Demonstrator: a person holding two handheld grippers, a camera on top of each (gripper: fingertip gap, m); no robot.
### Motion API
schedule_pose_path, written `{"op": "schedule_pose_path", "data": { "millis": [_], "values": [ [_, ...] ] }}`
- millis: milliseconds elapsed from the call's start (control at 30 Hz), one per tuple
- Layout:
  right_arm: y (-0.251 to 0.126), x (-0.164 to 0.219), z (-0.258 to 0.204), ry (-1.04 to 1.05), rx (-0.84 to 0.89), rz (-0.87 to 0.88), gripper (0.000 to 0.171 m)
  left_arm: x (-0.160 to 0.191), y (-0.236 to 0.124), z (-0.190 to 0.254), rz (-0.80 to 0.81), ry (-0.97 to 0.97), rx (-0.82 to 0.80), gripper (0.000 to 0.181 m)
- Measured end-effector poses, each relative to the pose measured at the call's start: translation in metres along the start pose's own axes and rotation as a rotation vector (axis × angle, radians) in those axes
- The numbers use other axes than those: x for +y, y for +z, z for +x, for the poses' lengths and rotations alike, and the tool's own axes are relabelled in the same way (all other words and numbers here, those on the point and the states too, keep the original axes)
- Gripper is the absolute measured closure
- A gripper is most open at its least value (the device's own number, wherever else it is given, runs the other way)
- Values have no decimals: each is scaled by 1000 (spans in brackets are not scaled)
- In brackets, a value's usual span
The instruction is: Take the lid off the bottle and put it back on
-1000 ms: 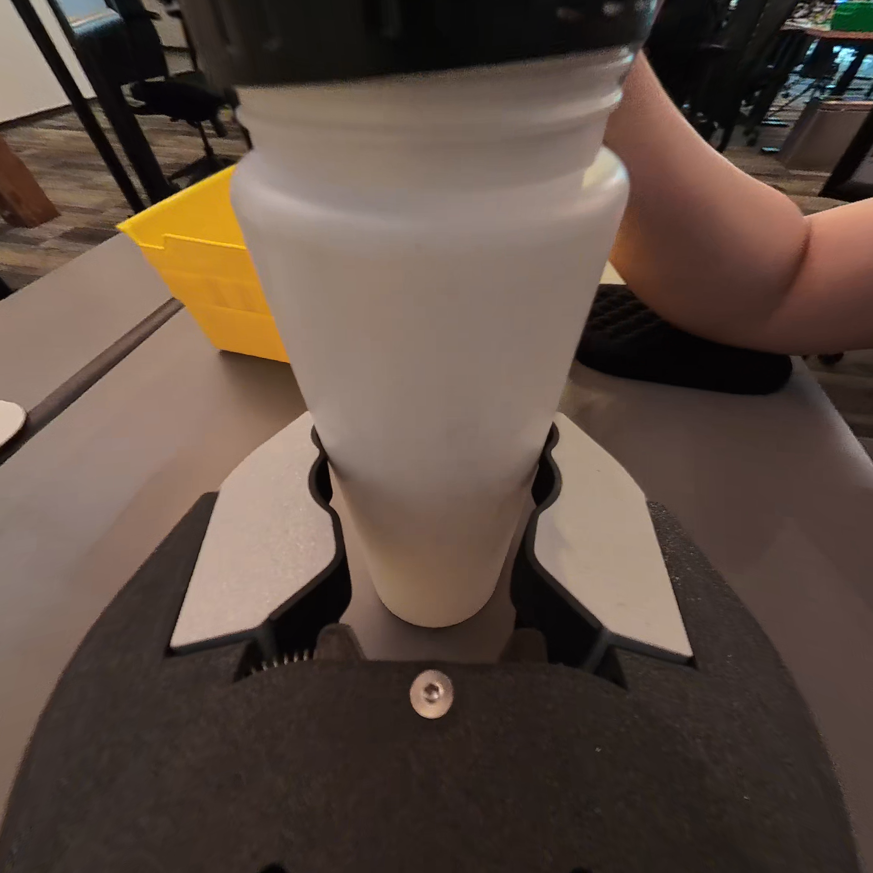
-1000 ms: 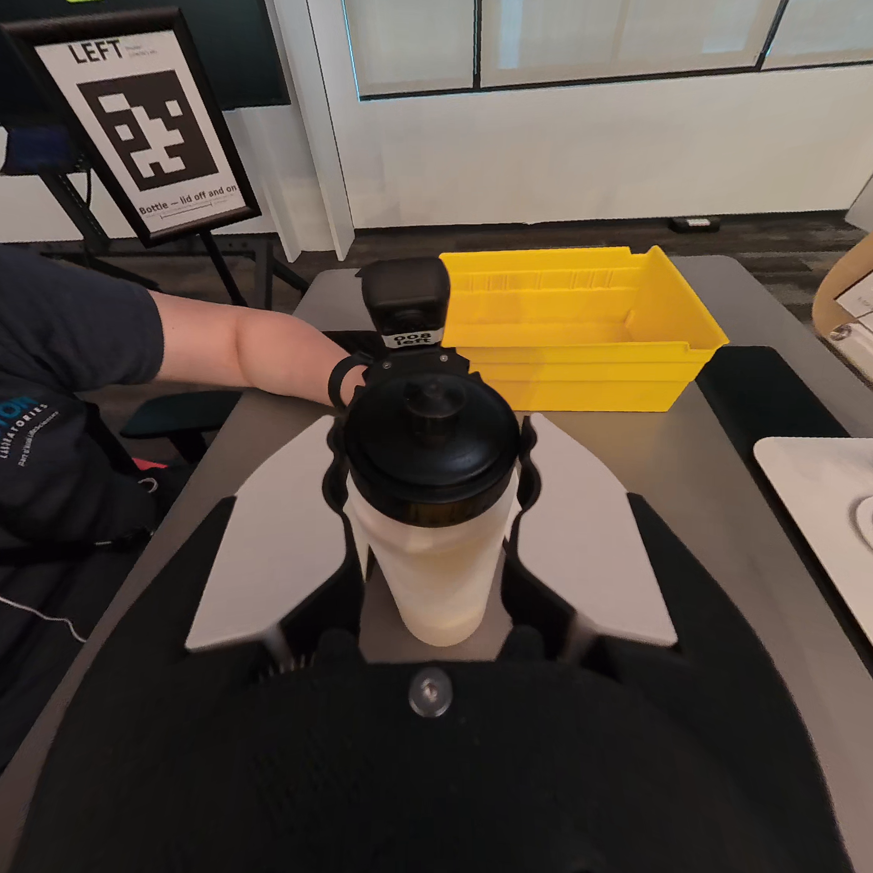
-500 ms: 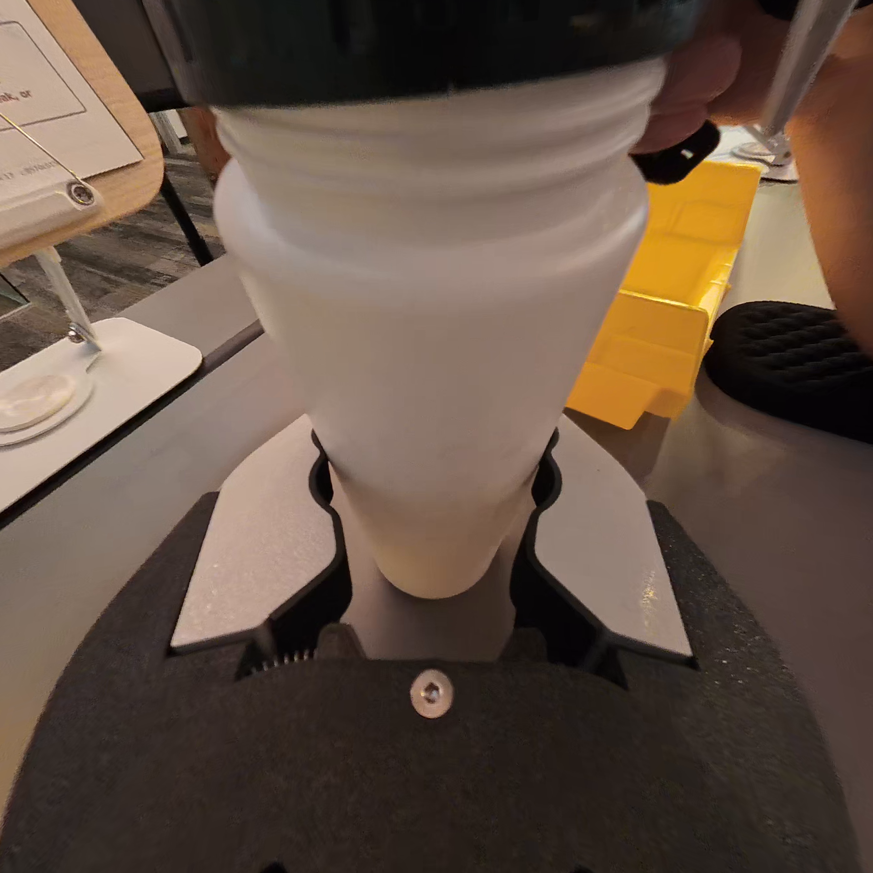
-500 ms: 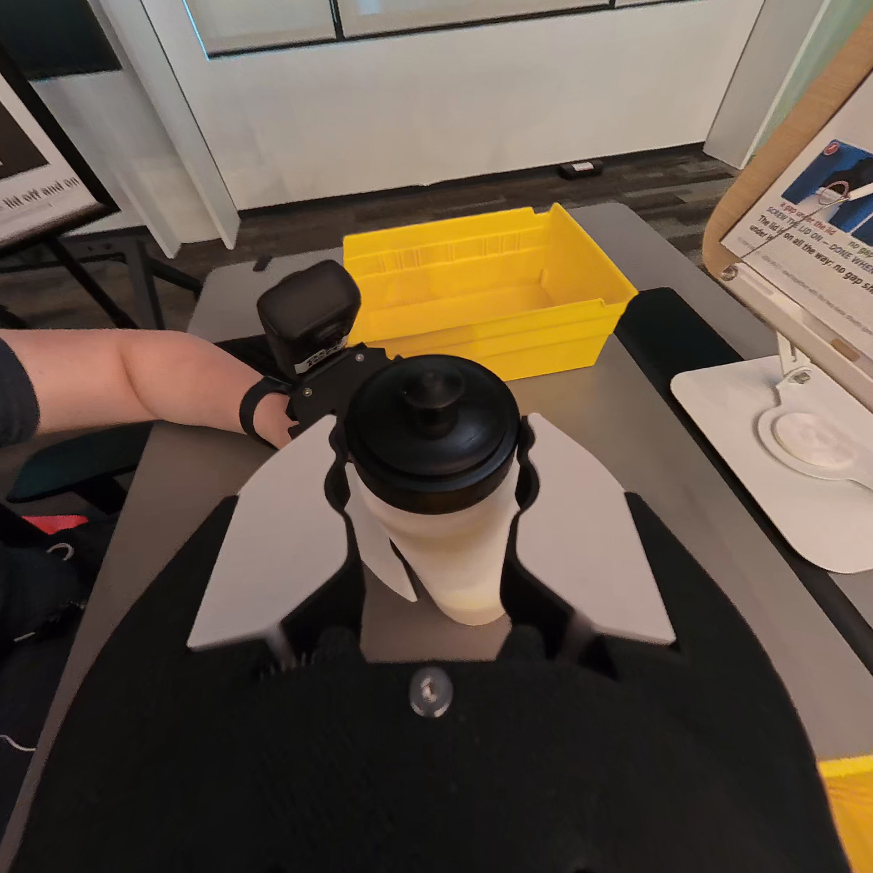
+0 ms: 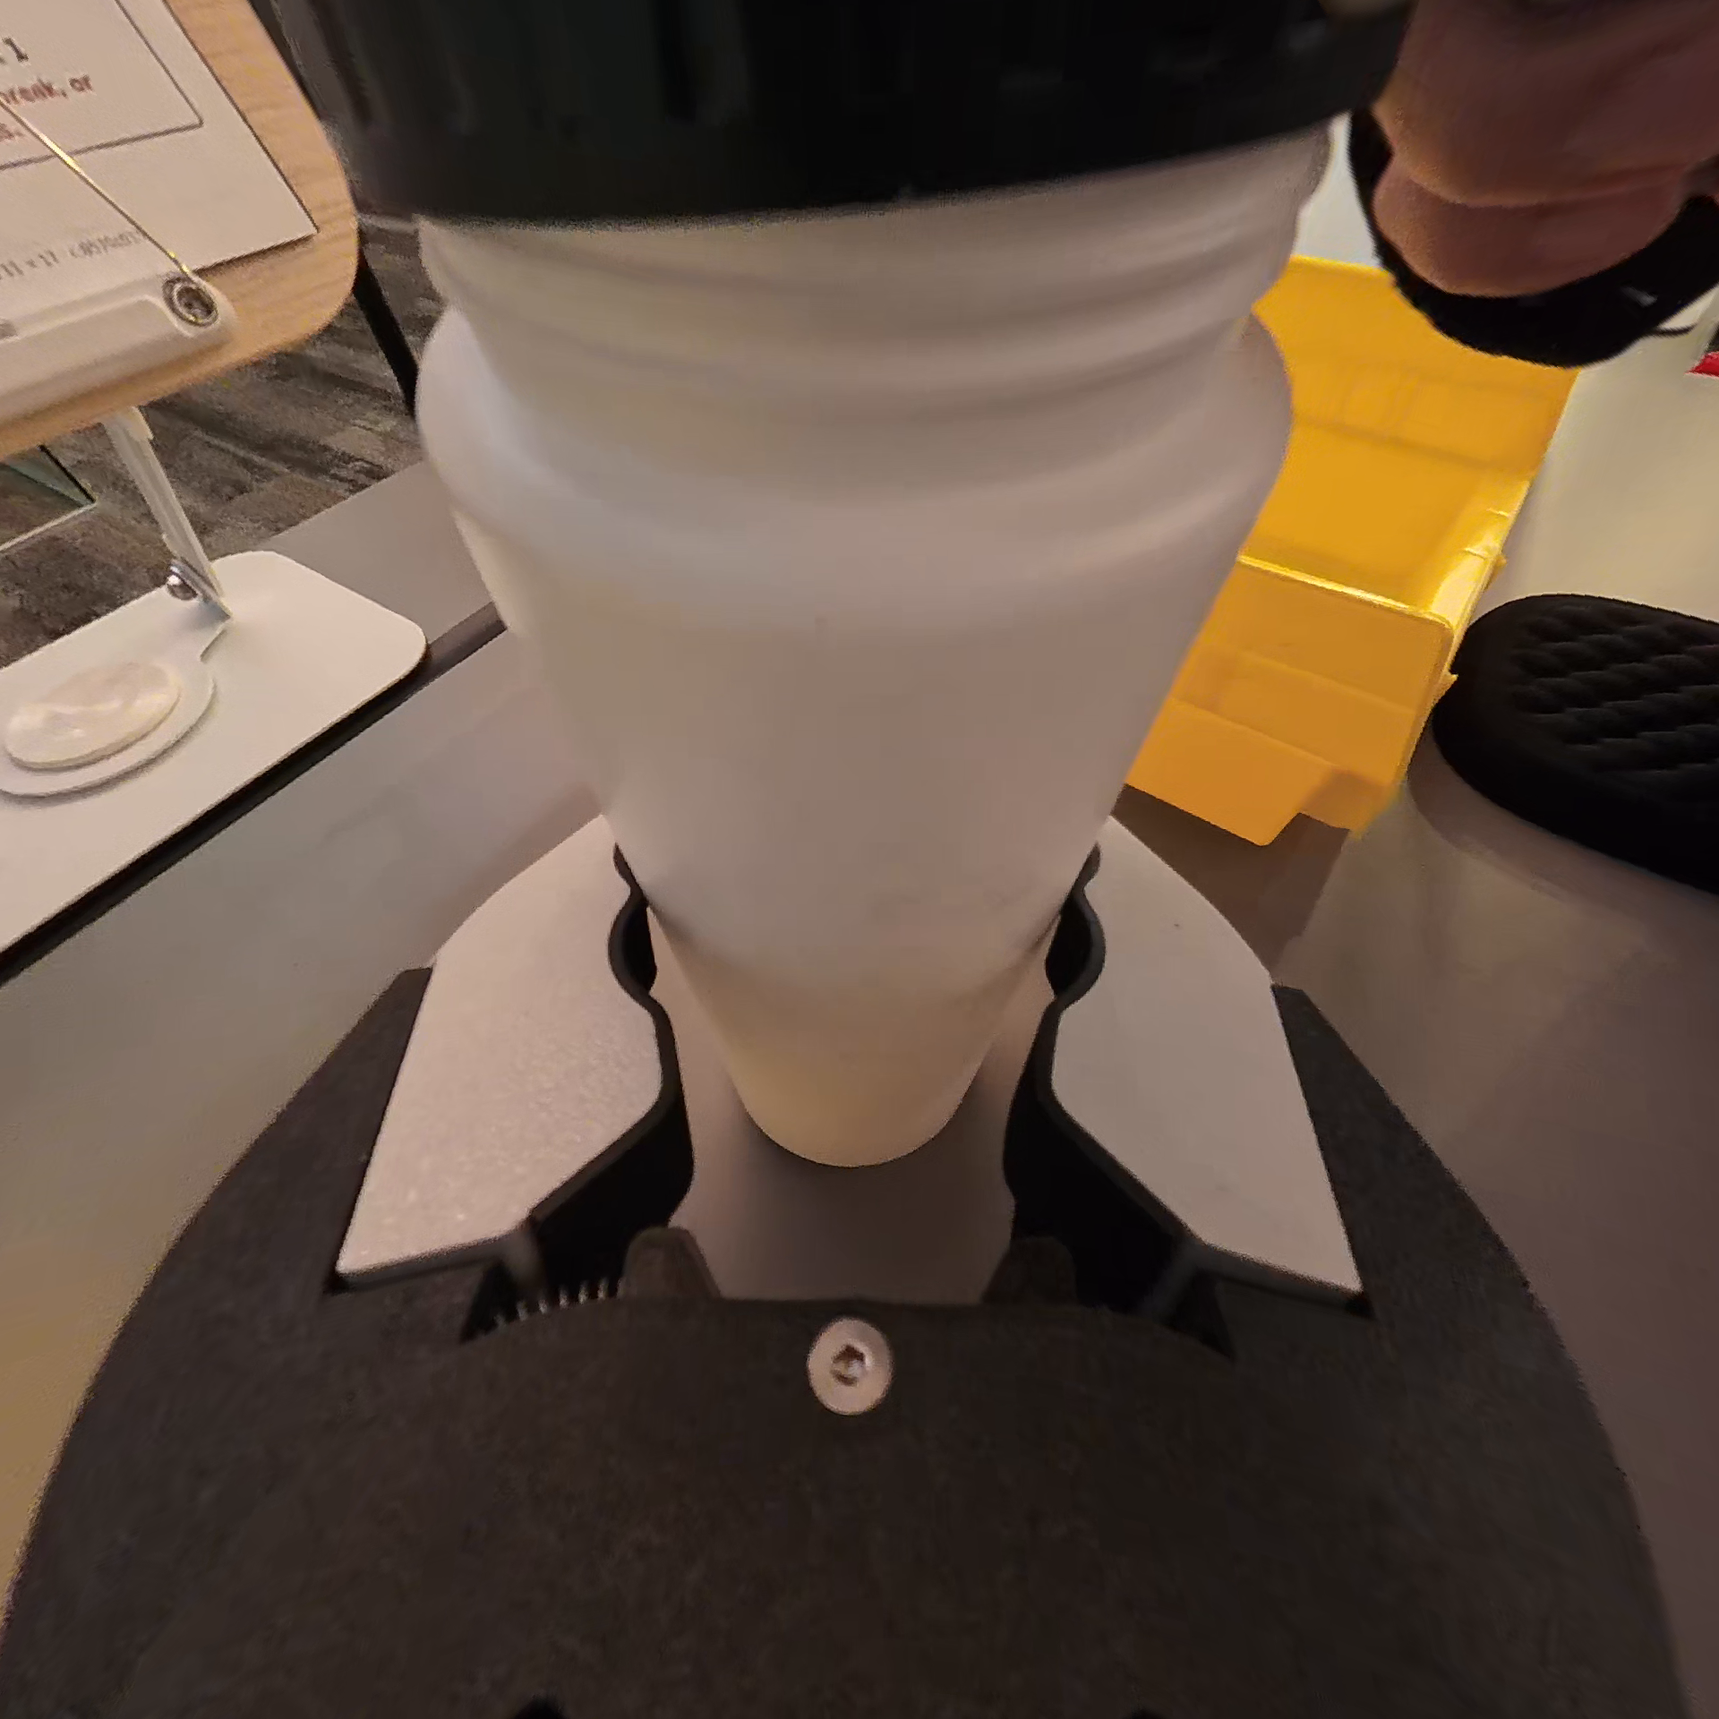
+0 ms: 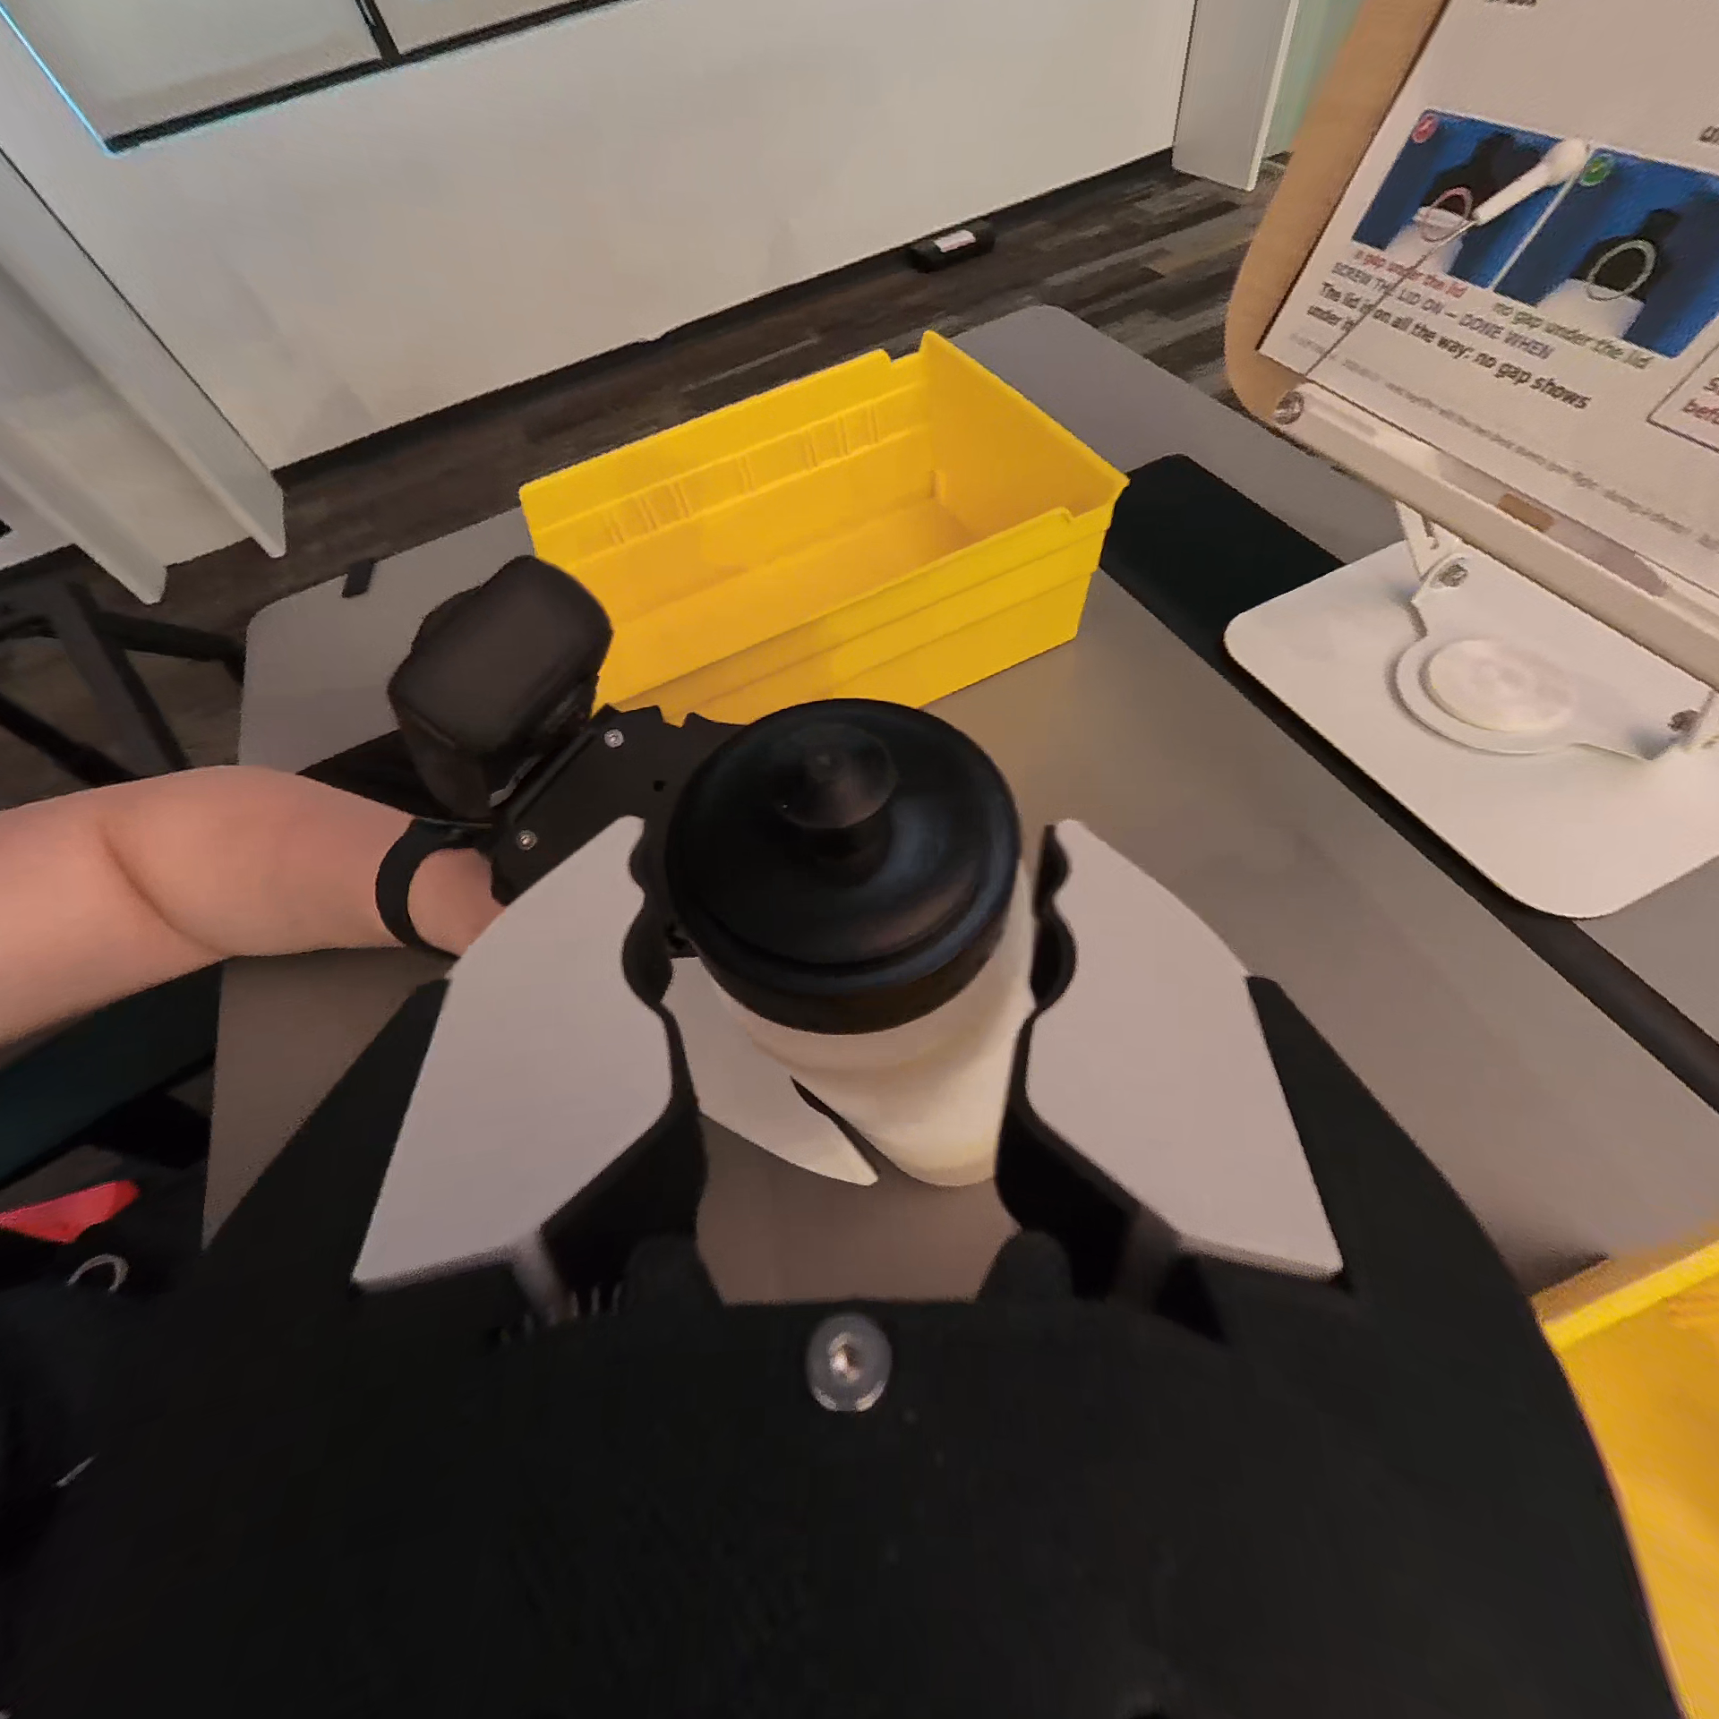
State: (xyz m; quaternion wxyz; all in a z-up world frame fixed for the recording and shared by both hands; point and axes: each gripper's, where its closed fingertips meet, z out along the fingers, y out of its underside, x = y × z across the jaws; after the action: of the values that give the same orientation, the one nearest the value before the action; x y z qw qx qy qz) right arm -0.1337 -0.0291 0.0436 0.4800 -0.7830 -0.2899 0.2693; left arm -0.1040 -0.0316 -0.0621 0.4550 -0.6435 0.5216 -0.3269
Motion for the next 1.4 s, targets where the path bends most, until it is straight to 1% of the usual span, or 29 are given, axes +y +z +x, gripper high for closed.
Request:
{"op": "schedule_pose_path", "data": {
  "millis": [33, 100, 233, 333, 433, 500, 600, 733, 800, 867, 933, 1000, 1067, 1100, 1167, 1233, 1267, 1400],
  "values": [
    [1, 0, -1, -4, -2, -2, 98, 0, 0, 0, -2, -3, 4, 97],
    [0, 2, -1, -31, -6, -21, 98, 1, 0, 2, -9, 4, 30, 97],
    [-8, 11, -5, -159, -74, -90, 98, 2, 0, 21, -28, 5, 185, 97],
    [-14, 15, -12, -218, -173, -94, 98, 3, -4, 31, -36, 43, 278, 97],
    [-14, 14, -12, -195, -211, -72, 98, 2, -3, 30, -32, 25, 256, 97],
    [-13, 13, -9, -170, -186, -72, 98, 2, -1, 26, -44, 9, 193, 97],
    [-9, 13, -4, -140, -76, -103, 98, 3, 1, 17, -64, -23, 81, 97],
    [0, 8, 1, -69, 64, -70, 98, 4, -1, 5, -66, -71, -31, 97],
    [3, 6, 3, -54, 116, -45, 98, 5, -2, 1, -67, -78, -44, 97],
    [5, 4, 4, -69, 132, -35, 99, 4, -2, 0, -60, -70, -26, 97],
    [4, 10, 5, -134, 107, -82, 99, 4, -1, 1, -52, -60, 6, 97],
    [0, 13, 7, -199, 61, -109, 87, 3, 0, 2, -45, -50, 37, 97],
    [-5, 11, 7, -256, 10, -80, 87, 3, 0, 4, -38, -38, 66, 97],
    [-7, 7, 7, -255, -15, -52, 87, 3, 0, 4, -36, -33, 75, 97],
    [-11, 2, -3, -214, -119, 6, 88, 3, 0, 7, -32, -24, 97, 97],
    [-11, 0, -8, -150, -193, 29, 92, 2, 0, 12, -31, -13, 123, 97],
    [-10, 0, -4, -143, -180, 32, 102, 2, 0, 13, -31, -8, 129, 97],
    [-10, 1, -4, -143, -172, 27, 102, 3, 1, 12, -43, -16, 97, 97]
  ]
}}
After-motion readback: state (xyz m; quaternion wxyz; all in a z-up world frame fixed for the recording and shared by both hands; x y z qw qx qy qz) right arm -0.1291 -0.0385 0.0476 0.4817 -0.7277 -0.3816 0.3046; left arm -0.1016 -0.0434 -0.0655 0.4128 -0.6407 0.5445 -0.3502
